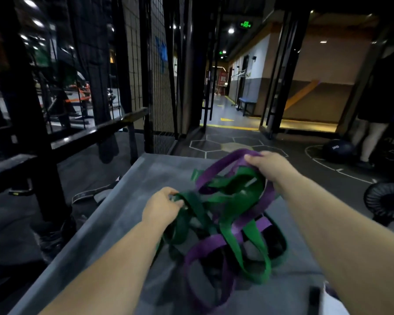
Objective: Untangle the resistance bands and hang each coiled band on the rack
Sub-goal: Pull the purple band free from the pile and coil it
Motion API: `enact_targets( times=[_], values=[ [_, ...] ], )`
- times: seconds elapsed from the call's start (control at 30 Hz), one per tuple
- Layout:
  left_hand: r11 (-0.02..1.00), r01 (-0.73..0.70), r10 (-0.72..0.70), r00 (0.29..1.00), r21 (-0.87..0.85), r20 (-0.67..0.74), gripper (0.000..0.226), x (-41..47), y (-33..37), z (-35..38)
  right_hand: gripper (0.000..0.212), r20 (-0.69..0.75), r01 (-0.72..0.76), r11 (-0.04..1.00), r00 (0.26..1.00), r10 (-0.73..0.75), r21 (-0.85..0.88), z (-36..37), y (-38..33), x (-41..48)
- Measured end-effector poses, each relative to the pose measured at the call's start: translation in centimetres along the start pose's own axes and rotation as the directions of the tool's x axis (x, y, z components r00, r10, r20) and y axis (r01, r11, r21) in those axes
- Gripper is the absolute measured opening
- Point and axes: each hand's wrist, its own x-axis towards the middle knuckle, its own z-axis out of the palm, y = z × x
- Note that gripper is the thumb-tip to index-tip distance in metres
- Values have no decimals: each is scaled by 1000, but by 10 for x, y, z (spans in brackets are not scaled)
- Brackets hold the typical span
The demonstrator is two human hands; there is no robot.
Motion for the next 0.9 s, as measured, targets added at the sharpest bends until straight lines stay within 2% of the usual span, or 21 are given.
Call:
enact_targets(
  times=[0.07,0.17,0.27,0.37,0.43,0.5,0.57,0.63,0.7,0.77,0.83,0.9],
  values=[
    [996,-9,2,997,-86,-83,29,10,13,-11,20,-7,73,996,997,-73,56,-14,-31,6],
    [992,-43,28,993,-121,-119,34,23,24,-25,18,-40,119,973,993,-114,199,-28,-55,20],
    [986,-68,50,991,-150,-124,41,29,22,-32,18,-46,97,953,995,-88,289,-34,-59,25],
    [992,-16,17,1000,-128,8,48,33,13,-32,15,-10,83,935,996,-85,346,-34,-52,24],
    [999,32,-31,991,0,132,50,31,10,-29,16,24,76,935,996,-90,346,-31,-44,22],
    [998,16,-25,987,57,160,50,28,13,-23,15,40,62,920,996,-84,386,-26,-39,19],
    [999,-53,54,984,-8,171,50,18,25,-16,14,46,55,898,996,-83,437,-22,-40,12],
    [986,-140,160,954,-93,254,48,1,46,-9,14,49,59,868,994,-96,493,-20,-47,3],
    [963,-143,227,886,-230,403,55,-20,70,-2,14,34,89,841,991,-126,534,-19,-57,-6],
    [945,-153,283,829,-290,483,64,-33,87,9,15,0,131,824,988,-157,551,-21,-70,-15],
    [936,-223,332,820,-273,467,63,-42,98,18,15,-48,174,775,982,-183,607,-26,-84,-23],
    [923,-261,359,845,-281,396,57,-45,105,28,17,-97,214,724,975,-201,655,-34,-102,-31]
  ],
)
